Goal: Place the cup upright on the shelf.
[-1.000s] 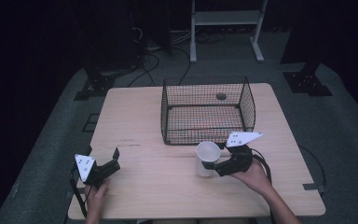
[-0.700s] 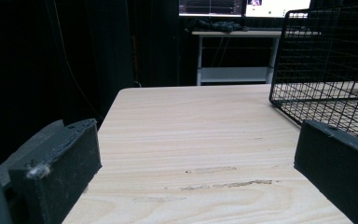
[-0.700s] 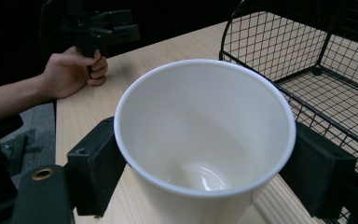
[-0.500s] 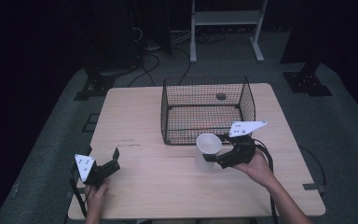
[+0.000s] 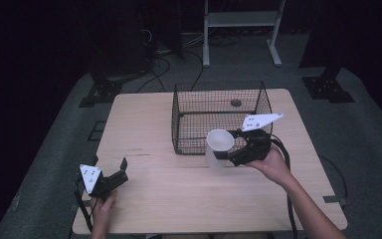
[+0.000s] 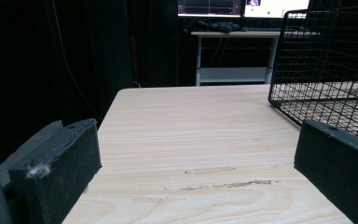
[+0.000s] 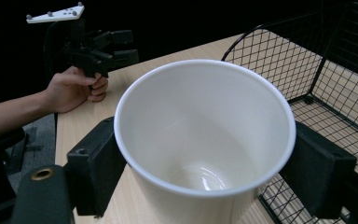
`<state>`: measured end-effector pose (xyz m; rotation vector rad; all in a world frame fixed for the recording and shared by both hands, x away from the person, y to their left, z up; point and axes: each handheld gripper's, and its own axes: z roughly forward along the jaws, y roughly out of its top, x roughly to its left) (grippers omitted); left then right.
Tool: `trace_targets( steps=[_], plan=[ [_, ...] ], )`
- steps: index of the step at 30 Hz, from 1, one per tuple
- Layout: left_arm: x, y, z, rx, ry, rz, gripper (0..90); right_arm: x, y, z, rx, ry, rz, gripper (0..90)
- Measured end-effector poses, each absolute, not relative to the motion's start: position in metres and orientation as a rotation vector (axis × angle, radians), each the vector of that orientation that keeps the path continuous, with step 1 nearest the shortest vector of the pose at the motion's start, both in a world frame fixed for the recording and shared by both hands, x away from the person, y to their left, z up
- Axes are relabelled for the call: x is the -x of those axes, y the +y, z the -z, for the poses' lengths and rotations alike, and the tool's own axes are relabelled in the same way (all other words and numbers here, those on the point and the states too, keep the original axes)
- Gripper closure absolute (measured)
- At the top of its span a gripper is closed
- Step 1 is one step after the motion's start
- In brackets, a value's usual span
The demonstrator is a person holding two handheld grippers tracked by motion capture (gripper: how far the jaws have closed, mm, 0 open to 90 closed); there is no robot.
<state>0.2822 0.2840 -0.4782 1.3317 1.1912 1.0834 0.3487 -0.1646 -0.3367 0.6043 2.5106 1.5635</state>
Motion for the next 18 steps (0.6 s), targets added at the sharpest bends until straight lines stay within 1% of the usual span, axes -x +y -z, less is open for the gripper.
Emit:
trace_targets(
  steps=[8, 18],
  plan=[
    [-0.282, 0.285, 0.478, -1.325, 1.193, -1.078, 0.0, -0.366, -0.160, 0.324, -0.602, 2.503, -1.531, 19.5],
    [-0.282, 0.285, 0.478, -1.326, 1.194, -1.078, 0.0, -0.398, -0.153, 0.315, -0.645, 2.512, -1.474, 19.5]
  ],
)
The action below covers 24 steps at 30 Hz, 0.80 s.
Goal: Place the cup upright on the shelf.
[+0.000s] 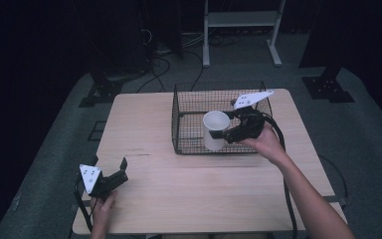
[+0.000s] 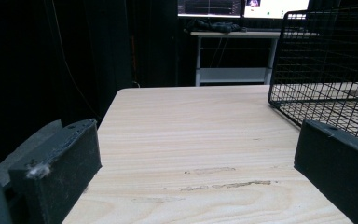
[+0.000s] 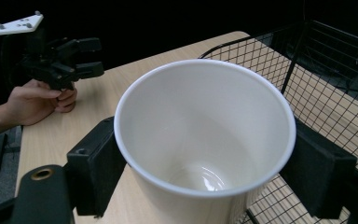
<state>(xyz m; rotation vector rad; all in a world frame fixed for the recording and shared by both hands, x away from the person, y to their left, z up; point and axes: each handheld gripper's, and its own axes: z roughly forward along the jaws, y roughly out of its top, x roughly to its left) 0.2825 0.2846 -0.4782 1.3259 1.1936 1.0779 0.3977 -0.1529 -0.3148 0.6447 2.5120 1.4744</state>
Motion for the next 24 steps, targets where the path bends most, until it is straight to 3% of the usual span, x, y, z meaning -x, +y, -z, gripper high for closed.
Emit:
trace_targets(
  steps=[24],
  plan=[
    [-0.282, 0.285, 0.478, -1.326, 1.195, -1.076, 0.0, -0.448, -0.141, 0.310, -0.761, 2.460, -1.446, 19.5]
  ],
)
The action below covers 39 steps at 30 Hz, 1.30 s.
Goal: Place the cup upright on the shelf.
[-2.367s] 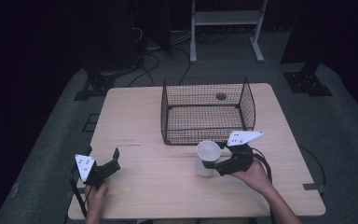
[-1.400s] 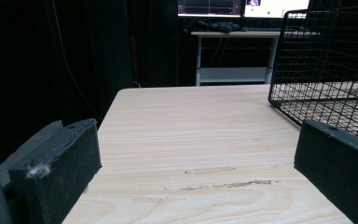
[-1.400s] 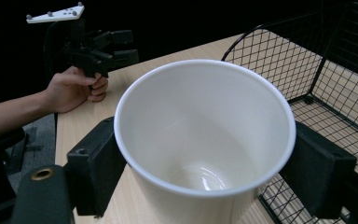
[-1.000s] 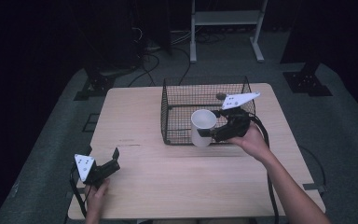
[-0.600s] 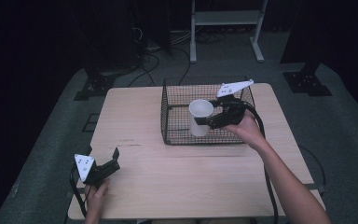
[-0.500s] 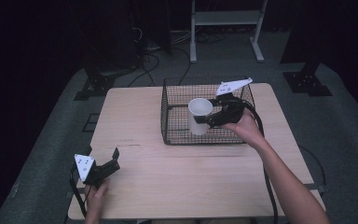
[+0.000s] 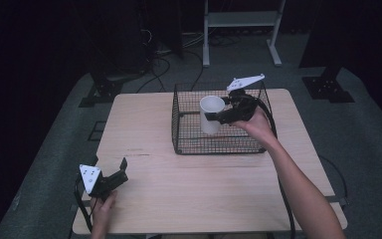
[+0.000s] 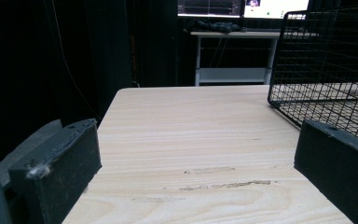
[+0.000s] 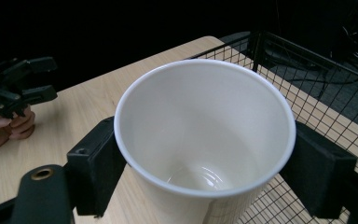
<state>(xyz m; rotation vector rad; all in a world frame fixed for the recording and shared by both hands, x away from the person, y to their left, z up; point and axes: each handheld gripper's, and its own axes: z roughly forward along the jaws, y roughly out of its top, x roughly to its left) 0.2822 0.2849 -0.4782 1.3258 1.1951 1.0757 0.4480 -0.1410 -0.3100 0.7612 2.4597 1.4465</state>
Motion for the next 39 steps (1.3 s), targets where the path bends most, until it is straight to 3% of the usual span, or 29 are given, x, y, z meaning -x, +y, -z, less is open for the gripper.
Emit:
trace_targets(
  steps=[18, 39],
  plan=[
    [-0.283, 0.285, 0.478, -1.325, 1.195, -1.073, 0.0, -0.479, -0.126, 0.312, -0.823, 2.482, -1.428, 19.5],
    [-0.283, 0.285, 0.478, -1.325, 1.193, -1.072, 0.0, -0.517, -0.117, 0.350, -0.869, 2.512, -1.375, 19.4]
  ],
)
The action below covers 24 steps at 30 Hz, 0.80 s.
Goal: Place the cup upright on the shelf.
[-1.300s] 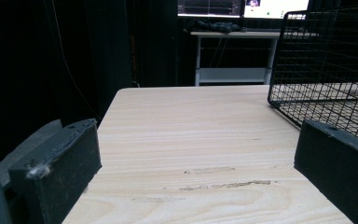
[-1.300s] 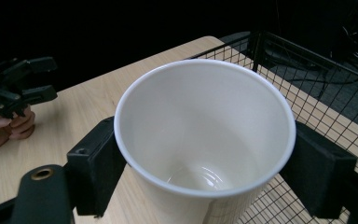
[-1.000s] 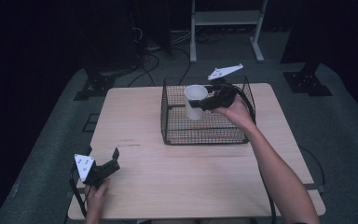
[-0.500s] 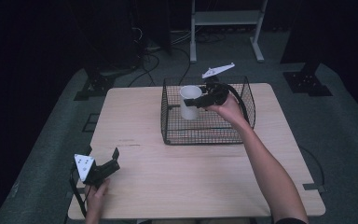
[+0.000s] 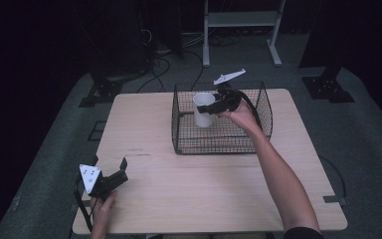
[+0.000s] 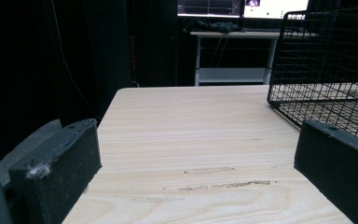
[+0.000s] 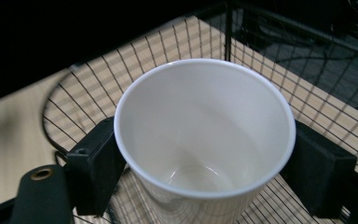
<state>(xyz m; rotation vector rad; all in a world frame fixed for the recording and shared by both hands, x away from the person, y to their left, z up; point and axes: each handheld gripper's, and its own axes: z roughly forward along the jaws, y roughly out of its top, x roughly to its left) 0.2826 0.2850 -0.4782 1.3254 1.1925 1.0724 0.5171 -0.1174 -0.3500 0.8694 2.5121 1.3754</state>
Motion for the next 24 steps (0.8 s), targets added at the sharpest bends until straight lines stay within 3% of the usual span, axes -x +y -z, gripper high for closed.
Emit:
trace_targets(
  steps=[24],
  plan=[
    [-0.282, 0.286, 0.478, -1.323, 1.192, -1.066, 0.0, -0.539, -0.098, 0.382, -0.893, 2.626, -1.221, 19.0]
  ],
)
